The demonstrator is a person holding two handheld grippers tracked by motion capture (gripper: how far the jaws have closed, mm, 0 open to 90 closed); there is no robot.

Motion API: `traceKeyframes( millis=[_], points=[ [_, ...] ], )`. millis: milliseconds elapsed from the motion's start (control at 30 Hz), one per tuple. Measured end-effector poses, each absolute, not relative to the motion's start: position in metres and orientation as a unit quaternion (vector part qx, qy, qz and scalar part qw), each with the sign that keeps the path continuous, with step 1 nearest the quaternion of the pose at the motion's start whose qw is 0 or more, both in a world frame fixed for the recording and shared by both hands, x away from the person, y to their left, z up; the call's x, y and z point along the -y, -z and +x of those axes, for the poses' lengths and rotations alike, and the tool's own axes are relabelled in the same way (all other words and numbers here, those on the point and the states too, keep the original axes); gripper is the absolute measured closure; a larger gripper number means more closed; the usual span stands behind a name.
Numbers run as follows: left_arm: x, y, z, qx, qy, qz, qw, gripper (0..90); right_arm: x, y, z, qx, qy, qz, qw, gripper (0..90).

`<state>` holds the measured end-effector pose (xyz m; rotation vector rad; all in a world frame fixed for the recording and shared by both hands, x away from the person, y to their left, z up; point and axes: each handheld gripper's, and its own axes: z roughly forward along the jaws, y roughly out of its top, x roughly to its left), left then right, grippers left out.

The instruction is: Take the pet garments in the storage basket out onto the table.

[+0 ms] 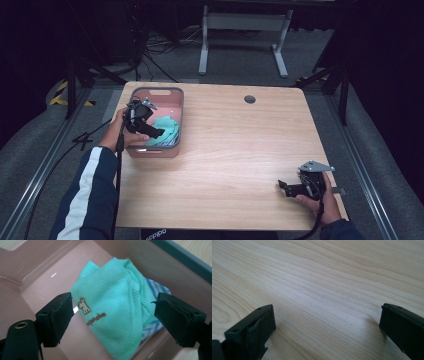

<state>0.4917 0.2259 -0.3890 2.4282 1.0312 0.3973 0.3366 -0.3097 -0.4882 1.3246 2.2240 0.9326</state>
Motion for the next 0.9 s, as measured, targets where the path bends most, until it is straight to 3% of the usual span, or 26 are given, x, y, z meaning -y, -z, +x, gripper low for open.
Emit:
traceKeyframes(
  millis=[567,900],
  points=[
    [-0.209,0.424,0.529,-0.403,-0.106,0.896,0.156,17.8,0.310,0.488,0.336,-0.794,-0.333,0.471,0.193,0.7],
    [-0.205,0.437,0.544,-0.433,-0.082,0.889,0.122,12.0,0.310,0.488,0.336,-0.794,-0.333,0.471,0.193,0.7]
  ],
)
